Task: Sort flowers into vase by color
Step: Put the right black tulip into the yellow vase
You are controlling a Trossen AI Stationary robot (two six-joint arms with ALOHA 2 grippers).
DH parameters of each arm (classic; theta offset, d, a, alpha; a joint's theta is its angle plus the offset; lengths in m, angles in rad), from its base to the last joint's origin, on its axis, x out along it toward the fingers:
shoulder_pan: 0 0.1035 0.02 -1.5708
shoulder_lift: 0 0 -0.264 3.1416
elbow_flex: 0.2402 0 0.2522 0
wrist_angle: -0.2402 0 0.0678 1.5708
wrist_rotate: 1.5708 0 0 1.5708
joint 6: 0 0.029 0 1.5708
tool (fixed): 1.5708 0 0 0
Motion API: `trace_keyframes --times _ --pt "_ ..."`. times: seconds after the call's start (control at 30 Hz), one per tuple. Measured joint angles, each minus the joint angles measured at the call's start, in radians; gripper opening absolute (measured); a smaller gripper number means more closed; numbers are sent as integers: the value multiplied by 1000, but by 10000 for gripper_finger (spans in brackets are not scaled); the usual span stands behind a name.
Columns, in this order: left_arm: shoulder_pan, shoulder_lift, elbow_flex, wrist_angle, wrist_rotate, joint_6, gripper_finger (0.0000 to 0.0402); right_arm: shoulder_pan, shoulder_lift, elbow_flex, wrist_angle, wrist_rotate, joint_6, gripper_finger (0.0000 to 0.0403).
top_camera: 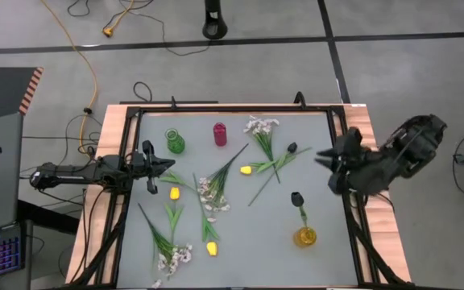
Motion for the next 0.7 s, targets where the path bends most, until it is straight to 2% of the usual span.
trace_keyframes --times 0.27,0.53,0.7 --pt "0 0 0 17 0 -43 0 -235 0 0 20 -21 -158 115" --pt "0 0 0 19 -24 -44 0 -483 47 -2 118 -198 -438 115" --pt "0 0 0 20 -24 -45 0 -655 91 -2 149 -249 -483 115"
